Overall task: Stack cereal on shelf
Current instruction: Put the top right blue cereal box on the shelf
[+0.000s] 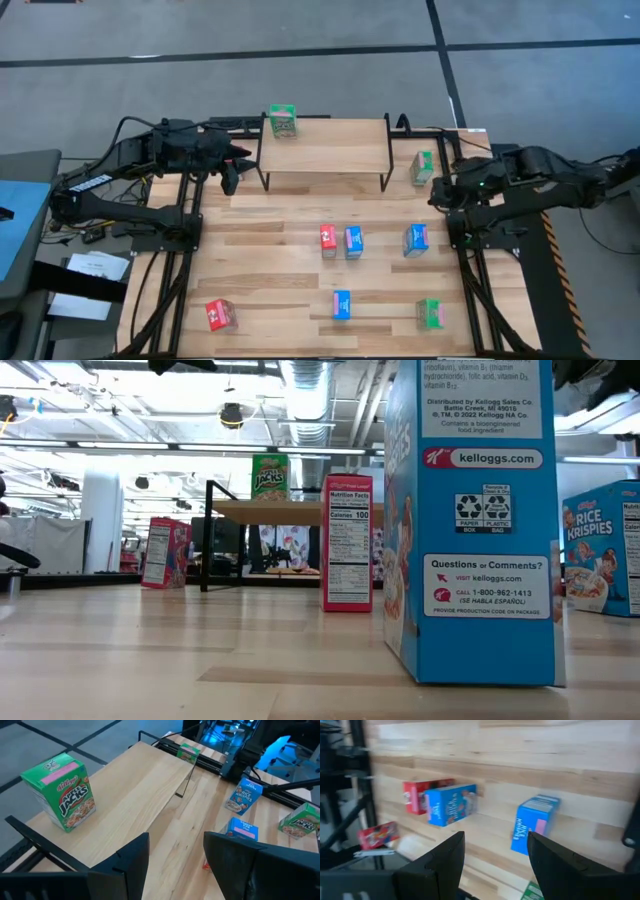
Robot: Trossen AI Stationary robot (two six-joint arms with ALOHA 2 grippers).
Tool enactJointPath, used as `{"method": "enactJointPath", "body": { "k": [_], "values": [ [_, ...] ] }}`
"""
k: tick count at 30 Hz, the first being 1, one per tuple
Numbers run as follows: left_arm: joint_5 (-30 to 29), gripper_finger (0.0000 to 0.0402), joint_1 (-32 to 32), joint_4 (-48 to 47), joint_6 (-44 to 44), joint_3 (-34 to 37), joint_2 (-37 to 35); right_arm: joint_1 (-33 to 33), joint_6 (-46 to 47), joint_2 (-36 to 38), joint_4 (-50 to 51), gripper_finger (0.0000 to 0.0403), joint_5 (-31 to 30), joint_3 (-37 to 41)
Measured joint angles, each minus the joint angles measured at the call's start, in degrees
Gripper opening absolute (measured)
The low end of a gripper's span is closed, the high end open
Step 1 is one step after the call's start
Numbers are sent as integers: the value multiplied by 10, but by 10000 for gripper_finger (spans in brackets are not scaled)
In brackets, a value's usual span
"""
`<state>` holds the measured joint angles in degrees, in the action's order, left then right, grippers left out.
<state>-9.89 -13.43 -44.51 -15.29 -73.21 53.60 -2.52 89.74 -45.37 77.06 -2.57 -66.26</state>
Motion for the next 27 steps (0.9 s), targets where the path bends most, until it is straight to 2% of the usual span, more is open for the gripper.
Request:
{"method": "enactJointPath", "body": {
  "k": [5,10,15,27],
  "values": [
    [0,176,0,0,1,0,0,-4,5,-45,26,240,17,0],
    [0,176,0,0,18,0,0,-35,1,-101,26,240,30,0],
    [0,176,0,0,23,0,0,-65,-15,-140,28,240,77,0],
    [0,176,0,-3,29,0,0,-107,-26,-170,79,240,102,0]
  ]
}}
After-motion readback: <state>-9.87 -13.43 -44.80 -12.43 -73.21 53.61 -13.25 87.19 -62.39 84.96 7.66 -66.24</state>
